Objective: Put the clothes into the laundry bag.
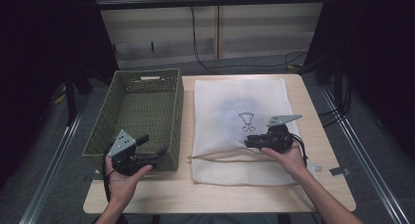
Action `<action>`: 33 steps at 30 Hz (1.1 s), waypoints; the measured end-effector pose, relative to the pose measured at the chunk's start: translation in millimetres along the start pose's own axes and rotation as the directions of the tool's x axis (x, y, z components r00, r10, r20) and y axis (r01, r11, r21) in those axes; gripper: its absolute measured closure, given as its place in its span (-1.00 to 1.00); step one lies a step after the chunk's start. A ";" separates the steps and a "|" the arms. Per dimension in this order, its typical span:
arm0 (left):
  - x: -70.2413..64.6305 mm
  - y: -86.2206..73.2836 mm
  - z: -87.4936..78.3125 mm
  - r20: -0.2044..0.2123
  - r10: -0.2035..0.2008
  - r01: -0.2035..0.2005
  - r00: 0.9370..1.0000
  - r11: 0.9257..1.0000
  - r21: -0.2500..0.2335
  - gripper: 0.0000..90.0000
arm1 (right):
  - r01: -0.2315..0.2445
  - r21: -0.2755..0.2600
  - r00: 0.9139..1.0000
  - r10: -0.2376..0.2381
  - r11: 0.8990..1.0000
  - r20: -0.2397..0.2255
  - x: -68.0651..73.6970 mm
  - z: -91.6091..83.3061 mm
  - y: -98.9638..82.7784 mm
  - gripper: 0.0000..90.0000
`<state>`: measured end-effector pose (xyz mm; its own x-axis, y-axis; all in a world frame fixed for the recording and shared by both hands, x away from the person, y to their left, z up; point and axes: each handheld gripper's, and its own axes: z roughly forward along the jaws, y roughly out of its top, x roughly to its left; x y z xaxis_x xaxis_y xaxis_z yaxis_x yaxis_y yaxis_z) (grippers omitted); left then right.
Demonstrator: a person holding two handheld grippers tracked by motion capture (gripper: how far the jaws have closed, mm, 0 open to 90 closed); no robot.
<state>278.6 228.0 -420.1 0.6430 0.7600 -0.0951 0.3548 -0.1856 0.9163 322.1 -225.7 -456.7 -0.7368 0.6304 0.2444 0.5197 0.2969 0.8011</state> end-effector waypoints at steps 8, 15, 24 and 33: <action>-0.2 -1.9 -4.7 -0.002 -0.003 0.003 1.000 1.000 -0.015 -0.54 | 0.007 -0.079 0.999 -0.003 0.997 0.049 19.9 -29.1 -13.4 0.31; -6.8 -3.8 -9.0 0.003 0.011 -0.011 1.000 1.000 -0.023 -0.54 | -0.024 -0.141 0.995 0.037 0.990 0.093 24.4 -59.3 -34.0 0.30; -9.1 -11.2 -22.8 -0.008 0.023 -0.024 1.000 0.999 -0.043 -0.54 | -0.064 -0.196 0.985 0.093 0.979 0.145 27.4 -95.3 -60.9 0.23; 0.4 -23.5 -41.4 -0.058 0.007 -0.010 0.998 0.998 -0.060 -0.57 | -0.079 -0.266 0.968 0.138 0.961 0.212 27.8 -130.3 -81.9 0.16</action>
<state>242.4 258.4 -425.6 0.6049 0.7935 -0.0664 0.3071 -0.1556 0.9389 202.7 -326.0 -444.3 -0.5497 0.8027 0.2312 0.4419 0.0445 0.8960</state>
